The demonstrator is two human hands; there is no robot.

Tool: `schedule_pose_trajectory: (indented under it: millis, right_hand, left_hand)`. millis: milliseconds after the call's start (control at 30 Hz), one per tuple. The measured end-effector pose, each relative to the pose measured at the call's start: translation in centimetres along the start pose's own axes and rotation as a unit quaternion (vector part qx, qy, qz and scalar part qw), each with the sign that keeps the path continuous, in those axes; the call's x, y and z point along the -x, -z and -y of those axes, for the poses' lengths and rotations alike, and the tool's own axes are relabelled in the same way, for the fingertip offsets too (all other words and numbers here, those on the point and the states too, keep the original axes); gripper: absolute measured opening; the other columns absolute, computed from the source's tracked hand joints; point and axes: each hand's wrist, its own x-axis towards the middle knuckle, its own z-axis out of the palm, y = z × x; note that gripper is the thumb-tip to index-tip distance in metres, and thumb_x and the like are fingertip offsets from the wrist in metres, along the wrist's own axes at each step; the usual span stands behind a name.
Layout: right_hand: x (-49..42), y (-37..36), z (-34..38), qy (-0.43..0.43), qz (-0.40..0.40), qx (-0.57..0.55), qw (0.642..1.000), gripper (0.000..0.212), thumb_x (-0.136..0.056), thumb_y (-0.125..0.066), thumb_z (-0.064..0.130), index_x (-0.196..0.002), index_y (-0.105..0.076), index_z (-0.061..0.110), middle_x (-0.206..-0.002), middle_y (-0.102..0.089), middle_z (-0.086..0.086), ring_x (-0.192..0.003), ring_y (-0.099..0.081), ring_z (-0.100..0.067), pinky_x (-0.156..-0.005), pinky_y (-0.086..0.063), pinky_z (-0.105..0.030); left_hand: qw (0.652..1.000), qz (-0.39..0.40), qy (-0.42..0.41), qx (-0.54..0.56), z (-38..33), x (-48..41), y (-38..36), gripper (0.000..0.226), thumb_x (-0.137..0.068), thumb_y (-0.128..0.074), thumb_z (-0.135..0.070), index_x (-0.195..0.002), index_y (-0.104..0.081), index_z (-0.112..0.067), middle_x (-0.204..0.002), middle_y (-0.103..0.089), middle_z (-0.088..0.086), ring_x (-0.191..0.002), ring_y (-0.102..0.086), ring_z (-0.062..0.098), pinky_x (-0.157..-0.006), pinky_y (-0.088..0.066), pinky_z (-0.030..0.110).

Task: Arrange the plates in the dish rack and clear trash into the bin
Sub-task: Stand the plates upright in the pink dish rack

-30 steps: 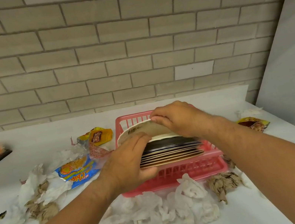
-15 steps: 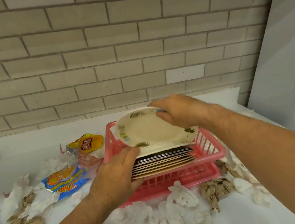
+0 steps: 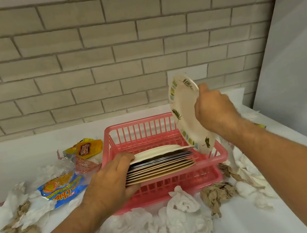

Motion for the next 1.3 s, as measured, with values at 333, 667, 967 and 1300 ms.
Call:
schedule_pose_trajectory:
  millis: [333, 667, 967, 1300]
  right_hand:
    - [1.1, -2.7, -0.7, -0.025, 0.016, 0.013, 0.999, 0.028, -0.097, -0.041, 0.009, -0.125, -0.039, 0.009, -0.109, -0.063, -0.017, -0.087, -0.058, -0.032, -0.062, -0.047, -0.039]
    - [1.1, -3.5, -1.5, -0.072, 0.036, -0.033, 0.996, 0.029, -0.097, -0.042, 0.010, -0.126, -0.037, 0.007, -0.115, -0.060, -0.021, -0.091, -0.059, -0.035, -0.062, -0.047, -0.037]
    - [1.3, -4.2, -3.1, -0.078, 0.021, -0.041, 0.996, 0.026, -0.099, -0.042, 0.021, -0.124, -0.038, 0.013, -0.109, -0.062, -0.016, -0.083, -0.062, -0.031, -0.064, -0.058, -0.041]
    - [1.7, -1.7, -3.4, -0.074, -0.075, -0.001, 0.994, 0.054, -0.093, -0.046, 0.057, -0.132, -0.041, 0.021, -0.113, -0.065, -0.009, -0.092, -0.064, -0.030, -0.070, -0.053, -0.040]
  left_hand:
    - [1.000, 0.001, 0.003, -0.005, -0.4, 0.2, 0.3, 0.060, -0.073, -0.076, -0.037, -0.124, -0.048, -0.024, -0.119, -0.058, -0.007, -0.096, -0.060, 0.013, -0.071, -0.045, 0.024]
    - [1.000, -0.016, 0.006, 0.013, -0.4, 0.4, 0.0, 0.060, -0.073, -0.076, -0.035, -0.124, -0.048, -0.023, -0.118, -0.058, -0.006, -0.097, -0.059, 0.014, -0.076, -0.048, 0.028]
    - [0.999, -0.029, 0.014, 0.022, -0.6, 0.4, 0.0, 0.063, -0.075, -0.075, -0.035, -0.130, -0.045, -0.023, -0.123, -0.055, -0.006, -0.104, -0.055, 0.012, -0.082, -0.046, 0.025]
    - [0.999, -0.045, 0.025, 0.005, -0.5, 0.5, -0.1, 0.074, -0.074, -0.076, -0.039, -0.137, -0.039, -0.024, -0.129, -0.052, -0.004, -0.114, -0.052, 0.015, -0.091, -0.046, 0.028]
